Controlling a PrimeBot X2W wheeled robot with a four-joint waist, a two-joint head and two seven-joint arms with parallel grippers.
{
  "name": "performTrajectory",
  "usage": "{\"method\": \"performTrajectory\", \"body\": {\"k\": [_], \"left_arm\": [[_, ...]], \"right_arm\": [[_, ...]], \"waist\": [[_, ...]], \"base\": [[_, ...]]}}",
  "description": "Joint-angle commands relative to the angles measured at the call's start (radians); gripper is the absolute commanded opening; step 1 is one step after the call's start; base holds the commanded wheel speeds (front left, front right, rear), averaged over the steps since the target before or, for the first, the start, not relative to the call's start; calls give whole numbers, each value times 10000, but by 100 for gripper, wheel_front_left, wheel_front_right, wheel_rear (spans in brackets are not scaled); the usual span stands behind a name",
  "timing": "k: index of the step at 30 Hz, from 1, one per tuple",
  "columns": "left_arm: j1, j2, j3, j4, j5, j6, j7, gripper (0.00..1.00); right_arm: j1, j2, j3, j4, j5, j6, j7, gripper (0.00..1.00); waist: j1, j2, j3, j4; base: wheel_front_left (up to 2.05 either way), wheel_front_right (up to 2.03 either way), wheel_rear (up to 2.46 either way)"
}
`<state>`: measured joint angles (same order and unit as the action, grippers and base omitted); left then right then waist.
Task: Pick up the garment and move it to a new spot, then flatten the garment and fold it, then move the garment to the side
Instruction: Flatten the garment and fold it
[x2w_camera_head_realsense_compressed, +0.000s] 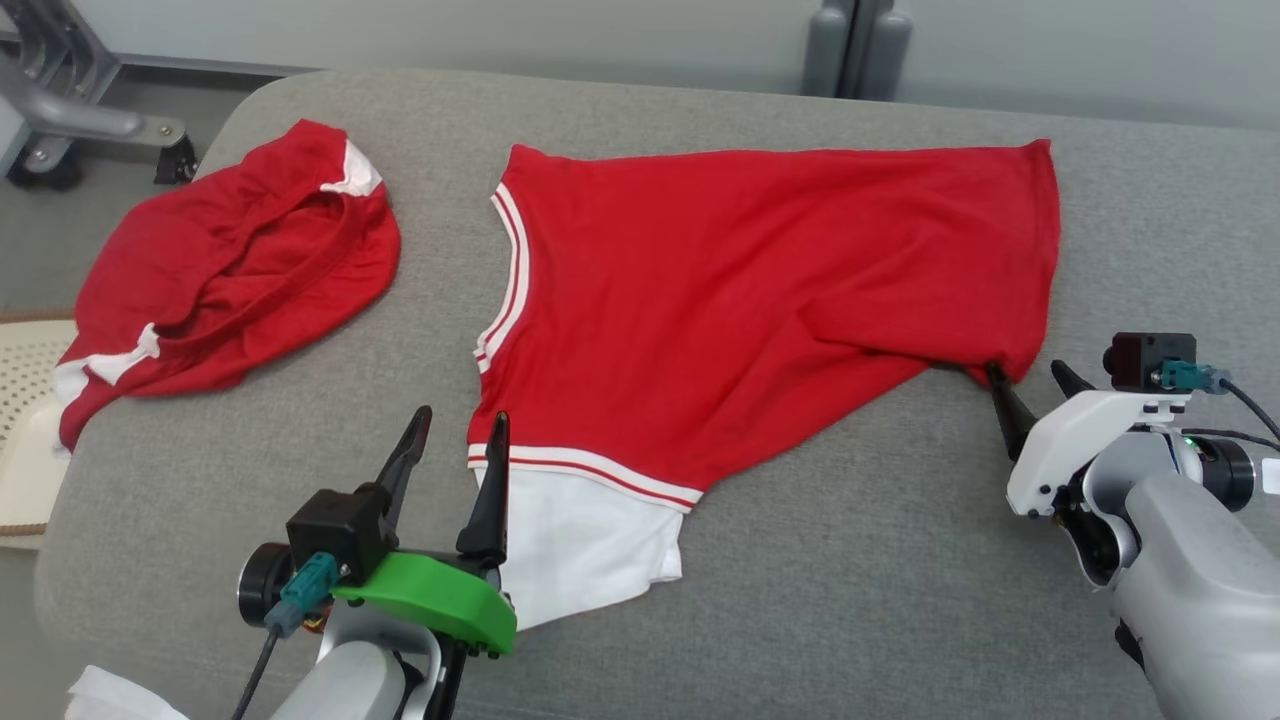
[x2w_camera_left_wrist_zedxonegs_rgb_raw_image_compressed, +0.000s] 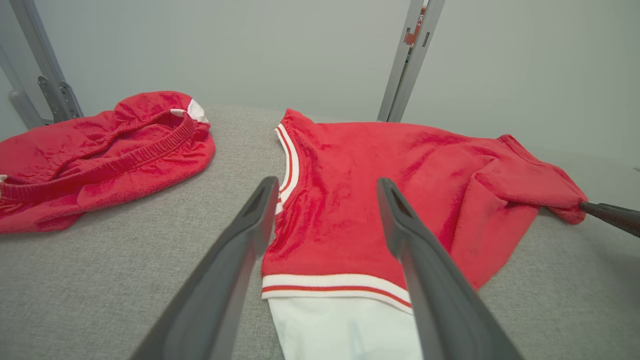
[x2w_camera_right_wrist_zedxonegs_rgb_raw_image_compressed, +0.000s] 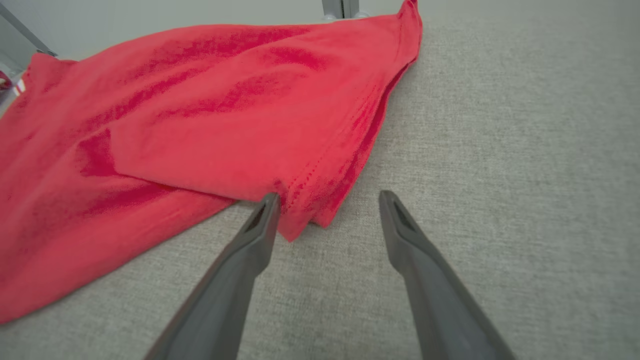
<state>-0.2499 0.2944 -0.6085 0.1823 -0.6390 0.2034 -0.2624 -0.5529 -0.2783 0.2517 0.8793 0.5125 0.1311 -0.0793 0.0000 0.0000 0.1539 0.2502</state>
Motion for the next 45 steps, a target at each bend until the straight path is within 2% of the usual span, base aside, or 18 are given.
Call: {"method": "performTrajectory", "body": {"k": [1,7,8,9,11,15,18,25,31,35,39,42,45], "left_arm": [[-65,-114,141,105,125,-116,-32,100],[81,-467,499,524,485,-538,-33,100],[109,-514,548,607,531,-587,-33,100],[136,-542,594,666,568,-632,-33,100],[211,-592,709,766,620,-714,-33,100],[330,-720,865,913,725,-839,-34,100],[459,-734,991,995,795,-903,-34,100],[593,-734,1093,1133,885,-1042,-33,100],[619,-736,1164,1229,888,-1076,-33,100],[669,-768,1209,1270,881,-1080,-33,100],[693,-809,1233,1340,880,-1119,-35,100],[741,-850,1227,1395,882,-1141,-33,100],[671,-937,1127,1499,903,-1204,-35,100]], "right_arm": [[-260,-75,35,291,176,-7,106,100],[-729,-10,235,1374,959,-7,647,100],[-742,13,318,1464,1072,-7,646,57],[-726,55,379,1441,1212,-2,576,0],[-635,44,503,1297,1464,-2,384,0],[-528,-405,757,943,1788,-8,-56,0],[-295,-615,1126,466,2126,-8,145,0],[269,-1616,1802,-1212,3053,-8,1383,0],[811,-2757,1955,-3134,4001,-10,2949,0],[1317,-3637,1519,-4295,4404,-10,3972,0],[1984,-4216,819,-5334,4610,-8,4720,0],[2491,-4404,-40,-5997,4507,-8,4757,0],[2829,-4079,-694,-6506,4151,-5,4867,0]], "waist": [[0,0,367,595],[0,0,361,903],[0,0,329,914],[0,0,288,912],[0,0,173,875],[0,0,-12,698],[0,0,-129,463],[0,0,-284,-190],[0,0,-365,-686],[0,0,-362,-890],[0,0,-381,-982],[0,0,-432,-987],[0,0,-465,-870]], "base": [[0,0,0],[0,0,0],[0,0,0],[0,0,0],[0,0,0],[0,0,0],[0,0,0],[0,0,0],[0,0,0],[0,0,0],[0,0,0],[0,0,0],[0,0,0]]}}
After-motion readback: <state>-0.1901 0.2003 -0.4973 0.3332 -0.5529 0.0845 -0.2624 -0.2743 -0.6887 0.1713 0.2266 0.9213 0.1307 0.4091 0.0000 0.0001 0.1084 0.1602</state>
